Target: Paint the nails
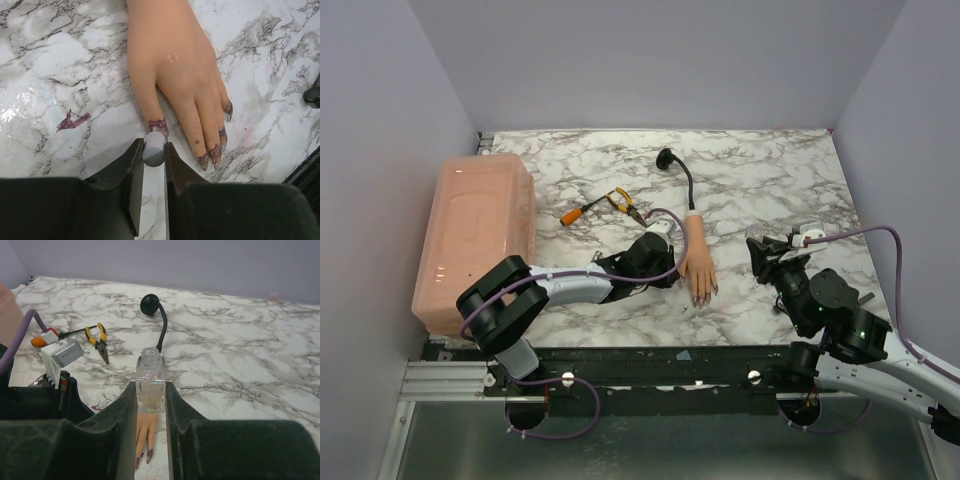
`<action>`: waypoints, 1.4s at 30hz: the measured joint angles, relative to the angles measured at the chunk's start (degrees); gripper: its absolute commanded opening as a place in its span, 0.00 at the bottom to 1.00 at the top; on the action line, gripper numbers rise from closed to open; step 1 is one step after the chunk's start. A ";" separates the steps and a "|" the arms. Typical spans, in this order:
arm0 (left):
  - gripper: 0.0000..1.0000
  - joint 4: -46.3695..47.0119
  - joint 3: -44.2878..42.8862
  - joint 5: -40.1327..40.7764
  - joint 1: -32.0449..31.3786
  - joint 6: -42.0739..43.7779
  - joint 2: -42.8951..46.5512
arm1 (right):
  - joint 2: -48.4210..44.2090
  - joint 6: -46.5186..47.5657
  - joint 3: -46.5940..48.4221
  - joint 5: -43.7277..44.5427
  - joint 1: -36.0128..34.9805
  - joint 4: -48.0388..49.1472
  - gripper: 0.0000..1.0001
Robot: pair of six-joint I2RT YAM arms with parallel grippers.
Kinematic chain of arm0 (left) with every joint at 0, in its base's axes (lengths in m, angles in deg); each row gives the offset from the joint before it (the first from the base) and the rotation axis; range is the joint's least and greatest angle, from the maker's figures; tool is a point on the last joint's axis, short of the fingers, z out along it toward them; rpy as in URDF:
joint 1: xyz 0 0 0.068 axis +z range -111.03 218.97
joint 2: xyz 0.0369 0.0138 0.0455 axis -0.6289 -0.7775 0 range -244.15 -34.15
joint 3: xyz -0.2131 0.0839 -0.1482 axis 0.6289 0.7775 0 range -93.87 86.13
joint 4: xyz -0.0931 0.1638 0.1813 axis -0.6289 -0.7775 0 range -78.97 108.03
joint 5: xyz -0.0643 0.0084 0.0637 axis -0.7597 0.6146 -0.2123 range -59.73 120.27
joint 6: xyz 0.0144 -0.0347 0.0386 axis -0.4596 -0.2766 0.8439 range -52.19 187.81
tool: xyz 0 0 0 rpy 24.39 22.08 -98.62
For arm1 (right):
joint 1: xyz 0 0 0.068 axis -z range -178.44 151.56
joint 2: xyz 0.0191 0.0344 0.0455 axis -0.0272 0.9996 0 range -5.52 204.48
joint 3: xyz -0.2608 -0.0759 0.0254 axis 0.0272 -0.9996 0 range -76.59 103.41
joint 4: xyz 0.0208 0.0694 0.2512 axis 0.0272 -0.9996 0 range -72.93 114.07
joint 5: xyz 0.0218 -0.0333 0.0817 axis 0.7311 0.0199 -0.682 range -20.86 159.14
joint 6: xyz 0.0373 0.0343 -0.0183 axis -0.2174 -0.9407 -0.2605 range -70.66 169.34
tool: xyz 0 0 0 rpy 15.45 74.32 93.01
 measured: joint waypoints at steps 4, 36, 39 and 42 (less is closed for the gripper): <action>0.00 0.74 1.29 -0.70 0.00 -0.28 0.07 | 0.00 0.00 -0.04 0.00 0.00 0.00 0.00; 0.00 -3.34 -1.51 -0.15 -0.26 2.29 0.85 | 0.96 0.00 -0.35 -0.42 0.00 -0.02 0.00; 0.00 -3.23 -1.51 -0.17 -0.24 2.32 0.09 | 0.98 -0.02 -0.35 -0.44 0.00 0.00 0.00; 0.00 -3.19 -1.51 -0.24 -0.24 2.27 -0.50 | 1.01 0.00 -0.35 -0.44 0.00 0.00 0.00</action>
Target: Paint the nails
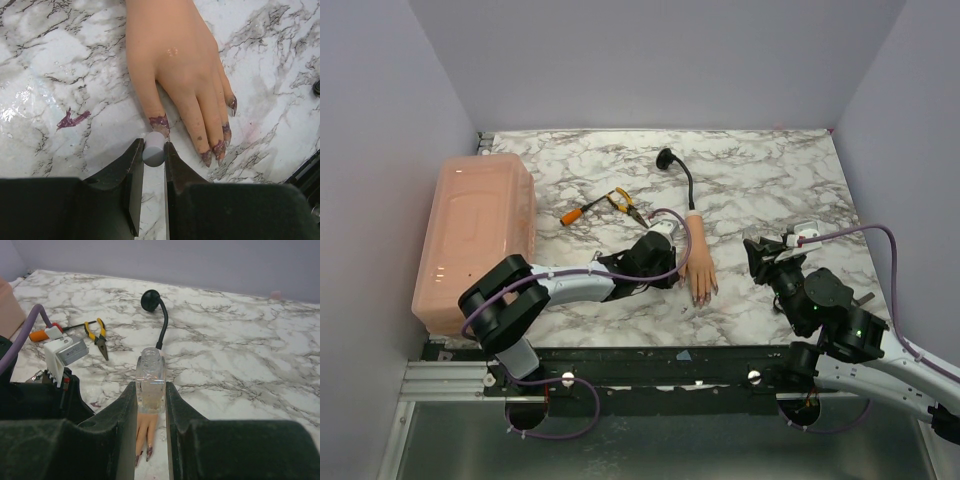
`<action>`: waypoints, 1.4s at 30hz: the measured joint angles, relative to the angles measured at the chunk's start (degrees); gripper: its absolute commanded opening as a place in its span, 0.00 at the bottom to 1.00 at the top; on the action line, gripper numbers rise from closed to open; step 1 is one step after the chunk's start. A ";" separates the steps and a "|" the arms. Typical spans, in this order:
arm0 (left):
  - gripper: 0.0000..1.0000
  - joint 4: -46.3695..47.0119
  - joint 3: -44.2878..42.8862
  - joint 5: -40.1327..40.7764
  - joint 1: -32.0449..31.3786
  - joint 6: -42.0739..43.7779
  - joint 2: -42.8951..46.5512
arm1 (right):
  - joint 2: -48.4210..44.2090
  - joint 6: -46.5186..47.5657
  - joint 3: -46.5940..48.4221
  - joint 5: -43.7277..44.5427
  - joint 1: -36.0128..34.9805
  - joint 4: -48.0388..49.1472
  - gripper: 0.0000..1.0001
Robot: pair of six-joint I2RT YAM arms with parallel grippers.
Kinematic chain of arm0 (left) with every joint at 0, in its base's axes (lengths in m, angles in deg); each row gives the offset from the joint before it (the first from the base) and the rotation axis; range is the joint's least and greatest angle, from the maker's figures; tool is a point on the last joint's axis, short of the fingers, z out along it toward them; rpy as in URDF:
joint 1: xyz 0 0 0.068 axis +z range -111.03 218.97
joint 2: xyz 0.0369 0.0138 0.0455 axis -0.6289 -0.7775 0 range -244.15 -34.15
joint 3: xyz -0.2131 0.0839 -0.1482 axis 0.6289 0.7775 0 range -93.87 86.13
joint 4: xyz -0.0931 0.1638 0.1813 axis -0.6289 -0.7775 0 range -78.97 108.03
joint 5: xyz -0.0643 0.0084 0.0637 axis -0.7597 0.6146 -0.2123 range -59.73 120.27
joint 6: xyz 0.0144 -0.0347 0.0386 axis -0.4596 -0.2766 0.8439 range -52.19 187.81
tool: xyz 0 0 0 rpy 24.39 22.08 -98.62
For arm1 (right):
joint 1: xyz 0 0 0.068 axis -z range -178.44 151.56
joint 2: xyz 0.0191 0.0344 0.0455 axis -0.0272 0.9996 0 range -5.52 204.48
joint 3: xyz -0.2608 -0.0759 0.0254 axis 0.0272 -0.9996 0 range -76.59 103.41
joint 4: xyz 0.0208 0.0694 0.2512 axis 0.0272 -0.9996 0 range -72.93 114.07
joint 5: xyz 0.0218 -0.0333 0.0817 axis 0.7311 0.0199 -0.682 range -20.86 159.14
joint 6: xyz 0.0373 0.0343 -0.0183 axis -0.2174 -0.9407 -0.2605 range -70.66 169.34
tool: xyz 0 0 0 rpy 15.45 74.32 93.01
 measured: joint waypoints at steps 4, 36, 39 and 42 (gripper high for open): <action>0.00 0.39 0.00 -0.46 0.00 -0.02 -0.04 | 0.04 0.00 0.00 -0.02 0.00 0.00 0.00; 0.00 4.81 5.38 -3.19 -0.37 -0.17 5.35 | 0.04 0.00 -0.02 -0.09 0.00 0.00 0.00; 0.00 4.57 4.31 -2.91 -0.09 -0.17 4.48 | 0.04 0.00 -0.02 -0.09 0.00 0.00 0.00; 0.00 4.44 3.56 -2.84 0.20 -0.15 3.56 | 0.04 0.00 -0.02 -0.13 0.00 0.00 0.00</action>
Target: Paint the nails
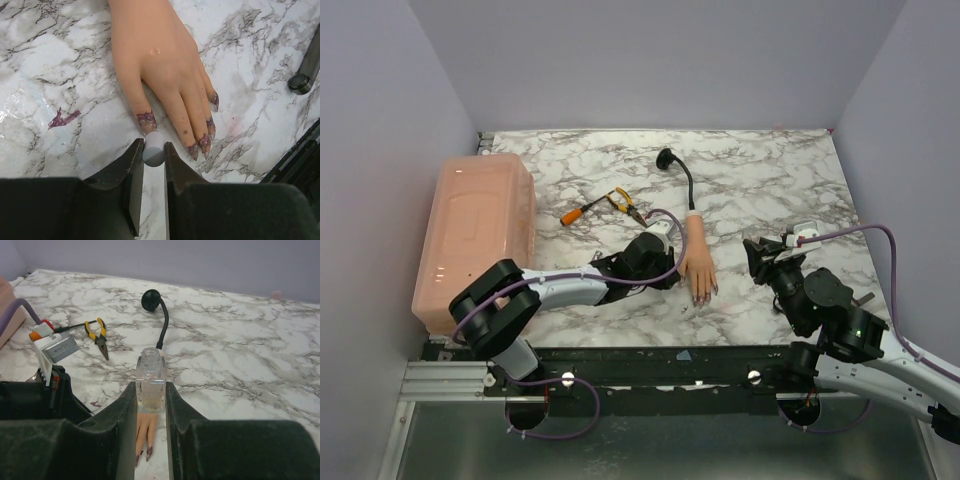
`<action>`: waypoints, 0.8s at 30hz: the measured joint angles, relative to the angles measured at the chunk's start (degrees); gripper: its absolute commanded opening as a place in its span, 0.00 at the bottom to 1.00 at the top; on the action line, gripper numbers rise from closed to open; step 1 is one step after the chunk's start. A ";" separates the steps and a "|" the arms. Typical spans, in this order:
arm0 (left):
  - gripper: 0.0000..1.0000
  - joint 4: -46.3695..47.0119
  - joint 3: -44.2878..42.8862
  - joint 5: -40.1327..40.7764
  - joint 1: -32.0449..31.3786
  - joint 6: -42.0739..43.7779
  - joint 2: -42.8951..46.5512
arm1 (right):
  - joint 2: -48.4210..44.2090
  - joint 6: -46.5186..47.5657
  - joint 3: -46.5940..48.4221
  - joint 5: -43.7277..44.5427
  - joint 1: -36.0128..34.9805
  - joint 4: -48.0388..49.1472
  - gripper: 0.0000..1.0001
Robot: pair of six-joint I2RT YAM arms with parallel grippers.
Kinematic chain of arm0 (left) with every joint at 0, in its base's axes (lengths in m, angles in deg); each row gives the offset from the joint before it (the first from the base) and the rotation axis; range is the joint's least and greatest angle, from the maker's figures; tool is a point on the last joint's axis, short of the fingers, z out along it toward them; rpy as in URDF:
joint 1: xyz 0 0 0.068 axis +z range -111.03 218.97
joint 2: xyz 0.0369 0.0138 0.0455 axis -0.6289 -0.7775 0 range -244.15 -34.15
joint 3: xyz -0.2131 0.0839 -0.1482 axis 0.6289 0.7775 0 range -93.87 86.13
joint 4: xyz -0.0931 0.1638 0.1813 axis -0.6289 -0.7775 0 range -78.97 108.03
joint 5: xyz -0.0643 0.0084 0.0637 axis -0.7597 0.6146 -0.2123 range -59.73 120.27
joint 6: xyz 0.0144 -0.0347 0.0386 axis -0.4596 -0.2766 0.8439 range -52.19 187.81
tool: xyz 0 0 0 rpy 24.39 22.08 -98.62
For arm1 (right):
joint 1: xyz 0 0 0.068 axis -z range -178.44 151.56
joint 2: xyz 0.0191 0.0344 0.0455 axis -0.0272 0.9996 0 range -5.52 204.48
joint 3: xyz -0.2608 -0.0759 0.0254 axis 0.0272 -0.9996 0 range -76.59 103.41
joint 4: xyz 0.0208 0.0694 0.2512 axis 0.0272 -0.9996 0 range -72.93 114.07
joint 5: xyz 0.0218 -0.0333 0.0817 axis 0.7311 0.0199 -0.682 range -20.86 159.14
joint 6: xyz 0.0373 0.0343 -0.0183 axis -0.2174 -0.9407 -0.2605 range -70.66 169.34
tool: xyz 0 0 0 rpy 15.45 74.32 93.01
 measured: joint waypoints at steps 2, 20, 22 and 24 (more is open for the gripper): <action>0.00 -0.52 -0.57 0.13 0.15 0.13 -0.66 | 0.09 0.00 0.00 0.00 0.00 0.00 0.00; 0.00 -1.33 -1.88 0.76 0.20 0.61 -2.99 | 0.37 0.00 -0.28 -0.61 0.00 0.00 0.00; 0.00 -1.31 -1.88 0.79 0.20 0.61 -3.02 | 0.37 0.00 -0.28 -0.66 0.00 0.00 0.00; 0.00 -1.31 -1.88 0.79 0.20 0.61 -3.02 | 0.37 0.00 -0.28 -0.66 0.00 0.00 0.00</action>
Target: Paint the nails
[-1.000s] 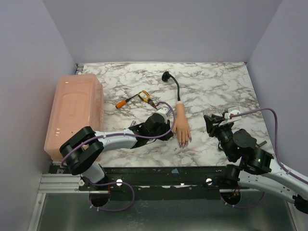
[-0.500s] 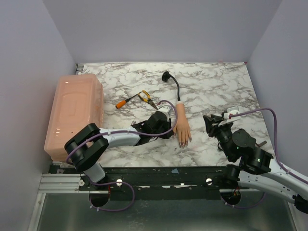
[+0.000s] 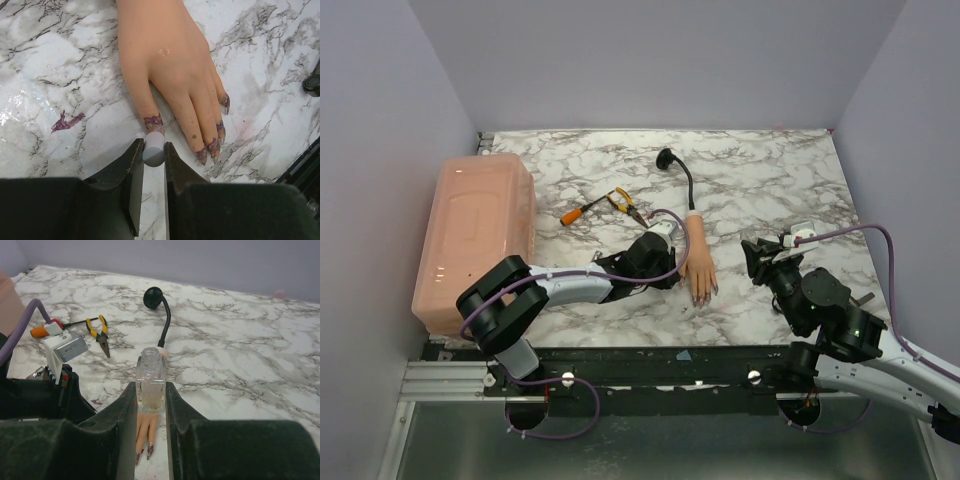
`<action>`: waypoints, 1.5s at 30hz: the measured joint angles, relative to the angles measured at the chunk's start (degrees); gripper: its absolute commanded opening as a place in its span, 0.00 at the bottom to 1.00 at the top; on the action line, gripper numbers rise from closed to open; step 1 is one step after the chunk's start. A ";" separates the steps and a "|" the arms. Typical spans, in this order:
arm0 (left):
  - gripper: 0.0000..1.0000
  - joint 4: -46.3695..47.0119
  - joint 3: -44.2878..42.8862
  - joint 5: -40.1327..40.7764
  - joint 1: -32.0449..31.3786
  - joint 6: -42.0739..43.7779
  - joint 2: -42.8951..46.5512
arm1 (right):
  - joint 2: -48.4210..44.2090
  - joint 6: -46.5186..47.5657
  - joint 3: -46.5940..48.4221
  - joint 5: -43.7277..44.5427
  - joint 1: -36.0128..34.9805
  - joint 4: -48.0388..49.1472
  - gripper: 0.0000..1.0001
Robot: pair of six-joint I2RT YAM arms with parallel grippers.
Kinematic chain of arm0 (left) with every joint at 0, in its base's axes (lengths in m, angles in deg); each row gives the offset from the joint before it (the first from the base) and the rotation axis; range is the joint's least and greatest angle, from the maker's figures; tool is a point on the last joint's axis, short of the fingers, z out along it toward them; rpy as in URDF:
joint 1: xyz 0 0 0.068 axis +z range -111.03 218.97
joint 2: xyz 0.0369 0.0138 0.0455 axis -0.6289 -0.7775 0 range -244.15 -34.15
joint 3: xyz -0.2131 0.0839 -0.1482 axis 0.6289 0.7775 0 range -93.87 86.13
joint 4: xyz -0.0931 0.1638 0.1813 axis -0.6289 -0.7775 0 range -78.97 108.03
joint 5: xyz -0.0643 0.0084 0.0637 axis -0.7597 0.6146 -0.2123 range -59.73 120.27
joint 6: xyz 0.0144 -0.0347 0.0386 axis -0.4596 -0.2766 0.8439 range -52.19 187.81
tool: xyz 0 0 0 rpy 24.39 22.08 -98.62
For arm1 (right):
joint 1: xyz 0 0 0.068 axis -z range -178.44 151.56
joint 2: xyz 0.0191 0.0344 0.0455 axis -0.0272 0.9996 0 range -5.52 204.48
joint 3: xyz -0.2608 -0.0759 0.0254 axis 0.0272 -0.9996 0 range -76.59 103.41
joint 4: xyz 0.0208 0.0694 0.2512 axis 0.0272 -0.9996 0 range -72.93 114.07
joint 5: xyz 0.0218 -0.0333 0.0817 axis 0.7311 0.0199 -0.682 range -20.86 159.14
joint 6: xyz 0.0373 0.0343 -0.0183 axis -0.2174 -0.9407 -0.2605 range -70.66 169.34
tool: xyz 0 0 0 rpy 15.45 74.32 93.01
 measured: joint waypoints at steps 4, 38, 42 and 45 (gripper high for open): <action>0.00 0.02 0.04 -0.02 -0.02 0.00 0.00 | 0.00 0.00 0.00 -0.04 0.00 0.00 0.00; 0.00 2.29 4.44 -0.50 -1.16 -0.26 4.28 | 0.09 0.00 0.00 -0.13 0.00 0.00 0.00; 0.00 1.81 4.35 -0.42 -1.20 -0.24 4.50 | 0.33 0.00 0.00 -0.20 0.00 -0.02 0.00; 0.00 0.85 3.54 -0.35 -1.18 -0.24 4.04 | 0.37 0.00 0.00 -0.35 0.00 0.00 0.00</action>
